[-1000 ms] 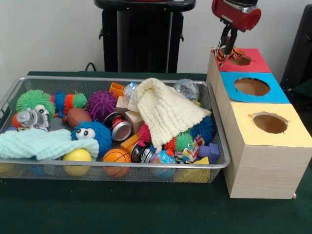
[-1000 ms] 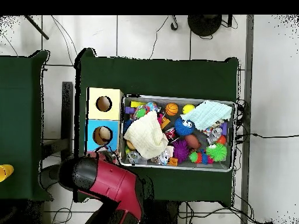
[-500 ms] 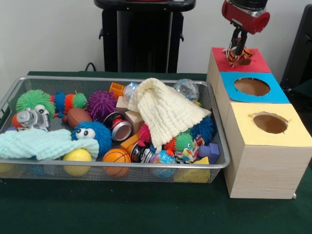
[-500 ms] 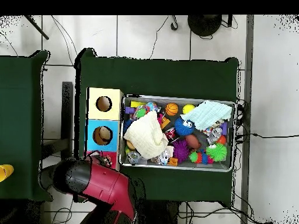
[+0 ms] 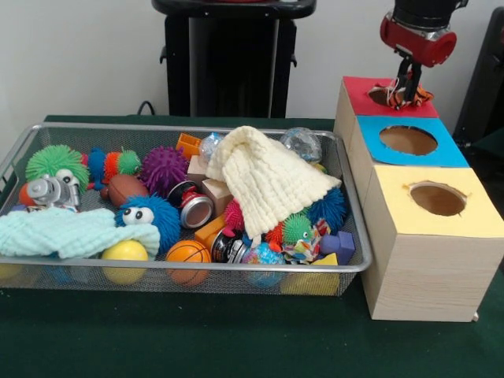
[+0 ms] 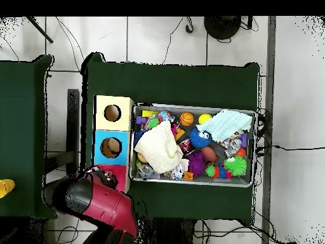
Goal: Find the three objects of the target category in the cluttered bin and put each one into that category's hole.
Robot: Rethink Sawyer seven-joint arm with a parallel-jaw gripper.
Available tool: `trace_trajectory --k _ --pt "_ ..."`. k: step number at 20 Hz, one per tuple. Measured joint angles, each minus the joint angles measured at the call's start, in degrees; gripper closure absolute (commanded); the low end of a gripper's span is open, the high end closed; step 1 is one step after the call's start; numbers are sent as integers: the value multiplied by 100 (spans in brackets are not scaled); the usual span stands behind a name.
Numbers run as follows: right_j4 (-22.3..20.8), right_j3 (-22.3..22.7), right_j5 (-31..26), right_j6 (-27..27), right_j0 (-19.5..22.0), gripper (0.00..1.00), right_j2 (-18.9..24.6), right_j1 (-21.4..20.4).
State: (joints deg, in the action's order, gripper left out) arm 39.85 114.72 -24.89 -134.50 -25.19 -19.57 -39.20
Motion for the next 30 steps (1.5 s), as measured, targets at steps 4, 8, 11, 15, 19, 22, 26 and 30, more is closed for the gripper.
trace_trajectory --k 4,8,11,15,19,22,26,30 --pt "151 232 259 0 118 100 170 -133" --pt "292 443 476 0 266 100 380 -256" --pt "348 549 617 0 309 100 465 -319" --pt "359 641 754 0 273 100 483 -372" --pt "359 646 792 0 170 100 438 -373" --pt "359 645 792 0 48 100 355 -356" --pt "359 645 792 0 -103 100 257 -315" --pt "361 642 792 0 -173 100 181 -266"
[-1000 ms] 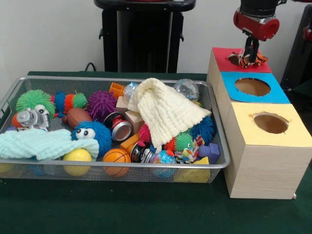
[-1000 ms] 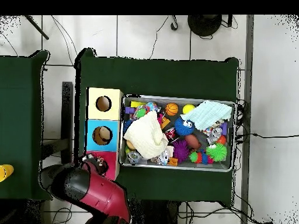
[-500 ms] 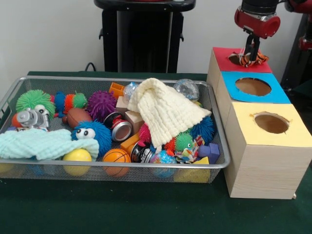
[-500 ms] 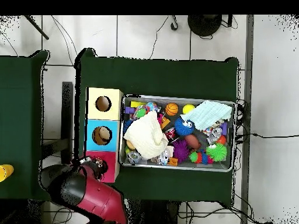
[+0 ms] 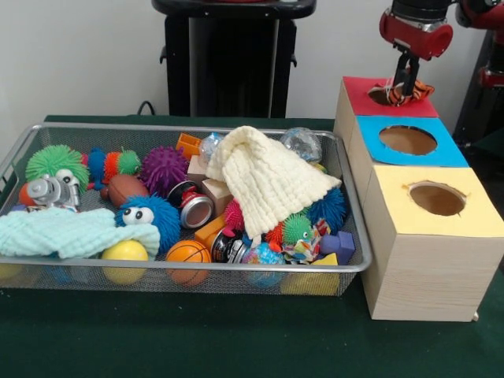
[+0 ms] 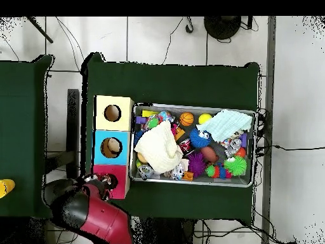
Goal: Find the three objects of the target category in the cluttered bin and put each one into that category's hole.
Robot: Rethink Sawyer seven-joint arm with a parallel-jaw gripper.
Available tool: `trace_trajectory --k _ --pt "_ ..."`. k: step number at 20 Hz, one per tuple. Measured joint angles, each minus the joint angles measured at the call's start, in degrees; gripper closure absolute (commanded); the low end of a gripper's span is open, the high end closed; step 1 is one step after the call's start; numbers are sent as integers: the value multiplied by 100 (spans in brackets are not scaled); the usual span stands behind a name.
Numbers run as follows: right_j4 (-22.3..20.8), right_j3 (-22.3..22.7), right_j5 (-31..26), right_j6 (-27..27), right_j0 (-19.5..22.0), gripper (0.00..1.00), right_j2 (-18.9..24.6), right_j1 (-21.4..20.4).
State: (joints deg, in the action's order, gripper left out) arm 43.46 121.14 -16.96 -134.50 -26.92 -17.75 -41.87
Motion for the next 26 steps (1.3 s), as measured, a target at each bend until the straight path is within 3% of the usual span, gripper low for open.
trace_trajectory --k 19,20,26 --pt "-2 -57 -4 0 344 100 12 489" --pt "5 -67 9 0 329 0 17 493" --pt "-36 -96 11 0 216 0 29 496"
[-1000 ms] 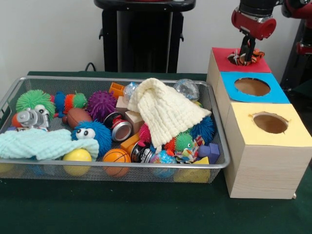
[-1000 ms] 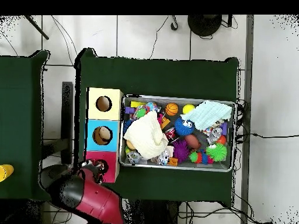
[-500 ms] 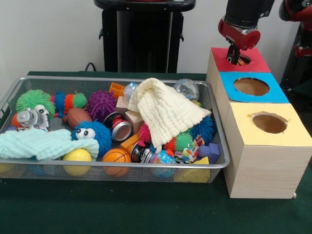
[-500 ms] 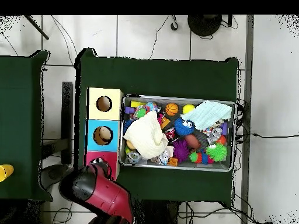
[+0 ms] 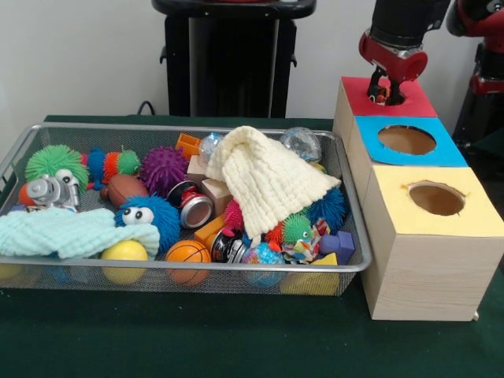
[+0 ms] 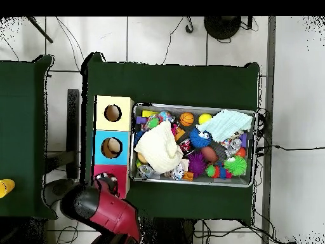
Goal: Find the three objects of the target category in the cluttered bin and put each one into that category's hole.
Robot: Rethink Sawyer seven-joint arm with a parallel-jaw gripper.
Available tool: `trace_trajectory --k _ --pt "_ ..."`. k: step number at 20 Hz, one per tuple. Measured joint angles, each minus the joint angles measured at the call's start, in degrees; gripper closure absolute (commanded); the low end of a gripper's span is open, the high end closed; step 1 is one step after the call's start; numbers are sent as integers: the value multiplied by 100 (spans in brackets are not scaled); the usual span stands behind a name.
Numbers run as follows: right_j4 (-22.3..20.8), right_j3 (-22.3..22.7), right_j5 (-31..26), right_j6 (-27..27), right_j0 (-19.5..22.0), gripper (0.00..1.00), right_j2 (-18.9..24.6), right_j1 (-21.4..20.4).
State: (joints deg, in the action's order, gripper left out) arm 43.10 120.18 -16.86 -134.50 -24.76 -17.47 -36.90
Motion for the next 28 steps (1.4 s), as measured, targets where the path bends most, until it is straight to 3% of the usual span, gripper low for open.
trace_trajectory --k 16,28 --pt "-5 70 24 0 163 0 166 -71" --pt "-177 83 15 0 -62 0 19 -259"
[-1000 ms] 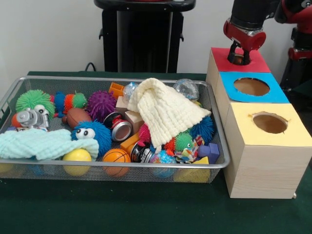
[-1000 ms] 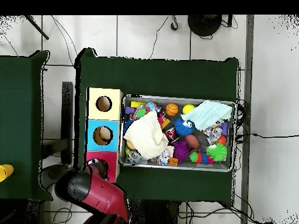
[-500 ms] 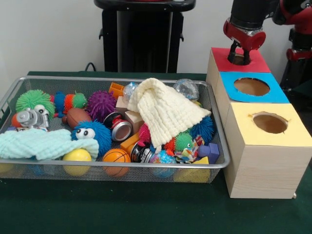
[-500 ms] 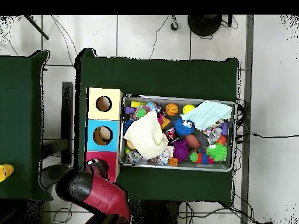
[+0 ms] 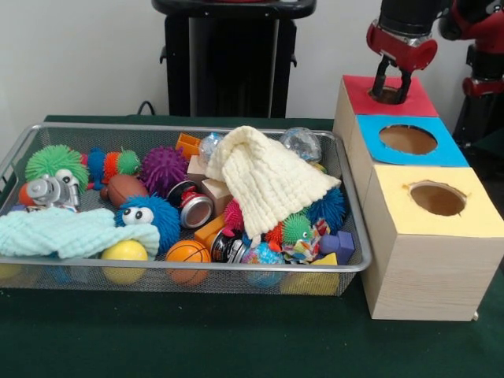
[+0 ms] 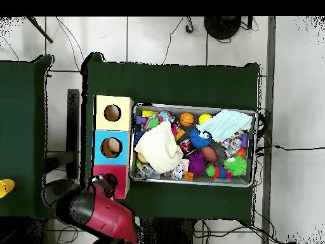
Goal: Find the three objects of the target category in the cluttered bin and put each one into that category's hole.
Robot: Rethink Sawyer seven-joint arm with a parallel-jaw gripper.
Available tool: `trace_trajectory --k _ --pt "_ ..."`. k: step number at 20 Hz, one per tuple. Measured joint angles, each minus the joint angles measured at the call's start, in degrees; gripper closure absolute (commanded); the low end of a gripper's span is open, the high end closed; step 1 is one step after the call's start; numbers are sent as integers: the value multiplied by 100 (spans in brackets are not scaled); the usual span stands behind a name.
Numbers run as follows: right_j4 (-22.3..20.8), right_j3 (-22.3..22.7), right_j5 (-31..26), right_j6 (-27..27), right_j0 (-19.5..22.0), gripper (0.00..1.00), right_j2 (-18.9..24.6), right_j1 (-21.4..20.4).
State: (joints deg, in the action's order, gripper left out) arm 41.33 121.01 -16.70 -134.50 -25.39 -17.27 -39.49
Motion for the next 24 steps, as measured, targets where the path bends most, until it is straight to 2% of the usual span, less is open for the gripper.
trace_trajectory --k 8,24 --pt "-203 -186 -339 -1 -88 0 -261 -59" --pt "-675 -659 -1057 -198 -173 0 -491 19"
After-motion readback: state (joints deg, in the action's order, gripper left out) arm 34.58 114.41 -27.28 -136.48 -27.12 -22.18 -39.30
